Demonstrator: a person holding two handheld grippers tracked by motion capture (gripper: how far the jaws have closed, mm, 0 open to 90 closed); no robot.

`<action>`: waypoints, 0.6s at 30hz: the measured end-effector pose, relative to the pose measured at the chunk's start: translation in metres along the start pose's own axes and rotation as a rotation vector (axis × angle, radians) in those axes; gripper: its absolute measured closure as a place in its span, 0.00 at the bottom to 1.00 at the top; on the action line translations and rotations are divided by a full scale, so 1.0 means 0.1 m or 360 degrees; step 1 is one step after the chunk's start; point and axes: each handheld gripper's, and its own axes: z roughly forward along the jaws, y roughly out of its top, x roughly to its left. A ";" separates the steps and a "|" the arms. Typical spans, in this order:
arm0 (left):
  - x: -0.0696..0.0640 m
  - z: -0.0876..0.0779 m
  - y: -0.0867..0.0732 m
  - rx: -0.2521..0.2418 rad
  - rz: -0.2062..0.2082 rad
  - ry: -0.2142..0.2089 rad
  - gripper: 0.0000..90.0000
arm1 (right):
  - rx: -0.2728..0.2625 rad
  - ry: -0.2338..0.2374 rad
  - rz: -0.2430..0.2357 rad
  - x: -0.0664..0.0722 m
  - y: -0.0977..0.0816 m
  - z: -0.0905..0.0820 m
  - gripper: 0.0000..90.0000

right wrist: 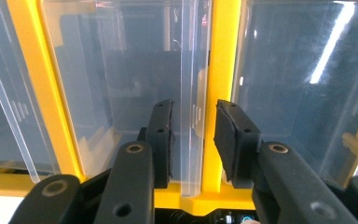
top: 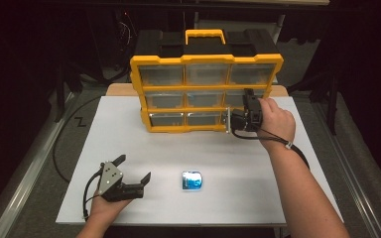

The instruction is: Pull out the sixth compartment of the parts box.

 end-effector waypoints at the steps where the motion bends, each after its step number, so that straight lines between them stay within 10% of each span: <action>1: 0.00 0.00 0.00 0.0000 -0.0001 0.0001 0.00 | -0.0002 -0.0003 -0.0014 0.00 0.00 0.01 0.79; 18: 0.01 -0.01 0.00 0.0000 -0.0005 0.0002 0.00 | 0.0004 -0.0011 -0.0045 0.03 0.04 0.04 0.84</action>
